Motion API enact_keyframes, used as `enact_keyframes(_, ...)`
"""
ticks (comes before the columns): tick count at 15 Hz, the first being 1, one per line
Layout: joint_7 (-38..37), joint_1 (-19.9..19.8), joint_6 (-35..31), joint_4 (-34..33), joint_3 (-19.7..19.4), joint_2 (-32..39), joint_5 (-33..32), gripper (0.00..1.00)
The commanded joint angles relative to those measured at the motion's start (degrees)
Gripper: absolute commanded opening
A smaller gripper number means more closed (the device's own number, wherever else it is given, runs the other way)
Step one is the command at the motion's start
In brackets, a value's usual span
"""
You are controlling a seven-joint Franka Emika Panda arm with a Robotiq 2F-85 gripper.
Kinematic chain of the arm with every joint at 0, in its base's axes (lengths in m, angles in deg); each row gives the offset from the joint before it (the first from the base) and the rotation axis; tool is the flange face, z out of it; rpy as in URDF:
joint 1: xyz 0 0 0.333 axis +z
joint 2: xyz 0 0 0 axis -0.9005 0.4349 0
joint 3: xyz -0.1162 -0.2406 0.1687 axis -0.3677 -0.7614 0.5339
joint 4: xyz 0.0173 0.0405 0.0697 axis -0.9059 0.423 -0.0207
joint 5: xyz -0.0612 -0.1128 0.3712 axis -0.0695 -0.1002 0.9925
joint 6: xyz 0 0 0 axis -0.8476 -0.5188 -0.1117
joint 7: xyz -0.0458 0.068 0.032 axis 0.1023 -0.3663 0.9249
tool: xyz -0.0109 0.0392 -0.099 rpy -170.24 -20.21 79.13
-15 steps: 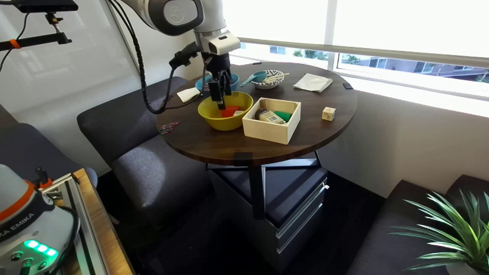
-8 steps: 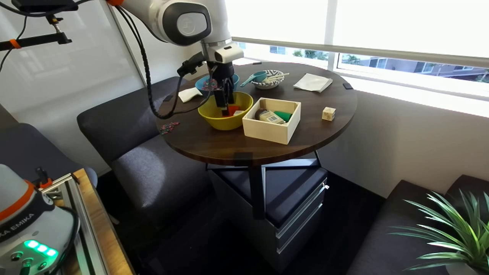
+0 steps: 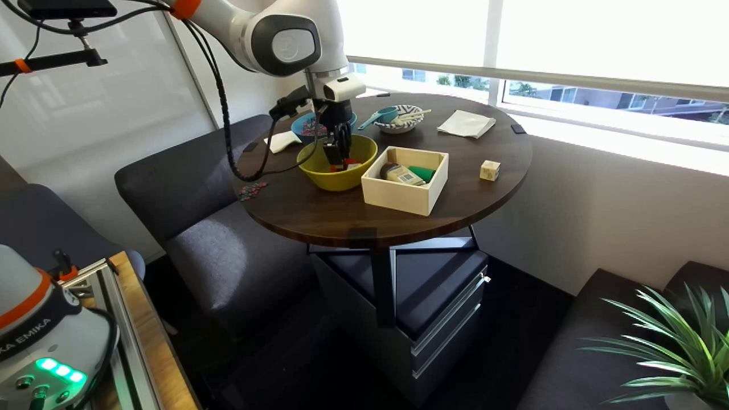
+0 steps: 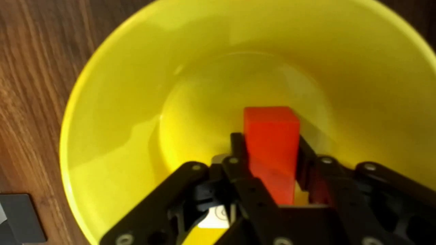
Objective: Put the orange block in the box
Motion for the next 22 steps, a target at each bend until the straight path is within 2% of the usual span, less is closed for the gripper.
enact_keyframes(1, -2.76, 1.52, -1.94, 0.35, -1.66, -1.33, -1.68, 0.09)
enact_keyframes(5, -1.78, 0.99, -5.13, 2.06, -1.38, -5.85, -0.23, 0.08)
enact_keyframes(9, -4.52, -0.26, -7.65, 3.83, -2.31, -11.08, -0.05, 0.08)
enact_keyframes(13, -6.34, -4.47, -7.21, 3.54, -4.28, -13.63, 6.6, 0.08)
enact_keyframes(14, -5.44, -3.48, -6.01, 1.44, -3.28, -11.8, 3.72, 0.33)
enact_keyframes(16, -5.41, -5.1, -6.02, 1.56, -4.1, -12.6, 5.22, 0.33)
enact_keyframes(17, -5.41, -5.38, -6.02, 1.67, -4.18, -12.71, 5.42, 0.08)
enact_keyframes(20, -11.36, -6.48, -2.47, -1.8, -5.54, -9.31, 4.65, 0.08)
enact_keyframes(22, -11.84, -7.05, 0.66, -3.95, -5.87, -7.47, 6.01, 0.08)
